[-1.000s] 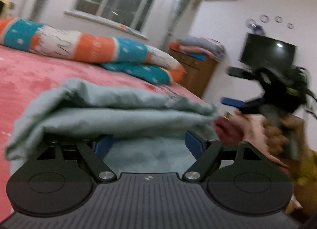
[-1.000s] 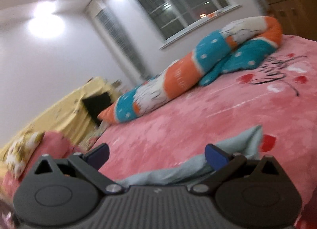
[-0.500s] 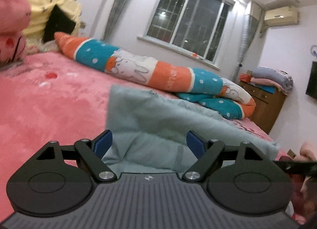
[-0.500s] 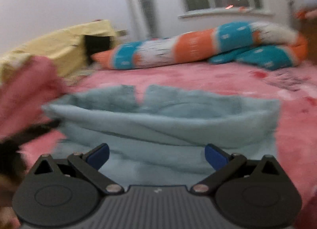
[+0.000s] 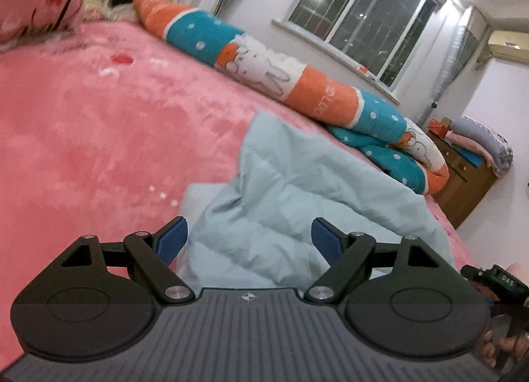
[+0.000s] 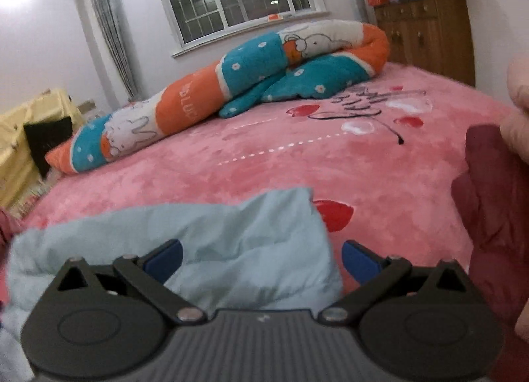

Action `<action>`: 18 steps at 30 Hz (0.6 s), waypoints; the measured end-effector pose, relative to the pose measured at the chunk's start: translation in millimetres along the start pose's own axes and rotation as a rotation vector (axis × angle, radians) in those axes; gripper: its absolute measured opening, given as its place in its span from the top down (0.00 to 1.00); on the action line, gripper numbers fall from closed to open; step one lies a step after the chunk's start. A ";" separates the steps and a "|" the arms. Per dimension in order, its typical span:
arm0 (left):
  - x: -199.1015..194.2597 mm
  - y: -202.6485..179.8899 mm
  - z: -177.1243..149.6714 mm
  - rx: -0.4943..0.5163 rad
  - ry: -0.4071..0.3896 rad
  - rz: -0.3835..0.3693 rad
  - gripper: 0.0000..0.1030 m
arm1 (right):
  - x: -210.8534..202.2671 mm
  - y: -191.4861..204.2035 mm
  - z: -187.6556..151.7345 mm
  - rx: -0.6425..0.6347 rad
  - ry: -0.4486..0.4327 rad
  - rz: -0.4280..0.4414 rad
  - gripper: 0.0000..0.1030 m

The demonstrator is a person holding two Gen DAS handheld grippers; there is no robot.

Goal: Fold large clothes

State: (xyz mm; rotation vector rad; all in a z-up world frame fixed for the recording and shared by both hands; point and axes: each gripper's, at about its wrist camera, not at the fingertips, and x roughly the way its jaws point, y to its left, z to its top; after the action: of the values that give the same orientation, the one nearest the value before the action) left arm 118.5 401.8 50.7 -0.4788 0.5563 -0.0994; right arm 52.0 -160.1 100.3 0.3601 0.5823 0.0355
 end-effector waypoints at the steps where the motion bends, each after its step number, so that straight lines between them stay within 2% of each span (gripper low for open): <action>1: -0.3 2.8 0.3 -0.018 0.012 -0.005 0.02 | -1.4 -2.0 2.4 0.012 0.019 0.013 0.01; 4: -1.3 11.6 -0.4 -0.051 0.035 0.000 0.02 | -2.8 -8.6 2.1 0.035 0.091 0.052 0.01; 8: 2.4 21.0 -3.0 -0.095 0.090 -0.004 0.02 | -17.5 -16.8 -6.0 0.049 0.128 0.071 0.01; 12: 11.0 27.2 -5.4 -0.133 0.152 -0.037 0.02 | -23.4 -32.6 -23.2 0.136 0.178 0.102 0.01; 18: 13.7 33.6 -15.2 -0.158 0.224 -0.099 0.01 | -36.7 -36.0 -53.7 0.144 0.224 0.111 0.01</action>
State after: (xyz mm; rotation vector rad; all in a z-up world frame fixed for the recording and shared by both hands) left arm 120.8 422.3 17.3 -0.6536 0.7632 -0.2063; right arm -10.4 -181.4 65.9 0.5325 0.7886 0.1425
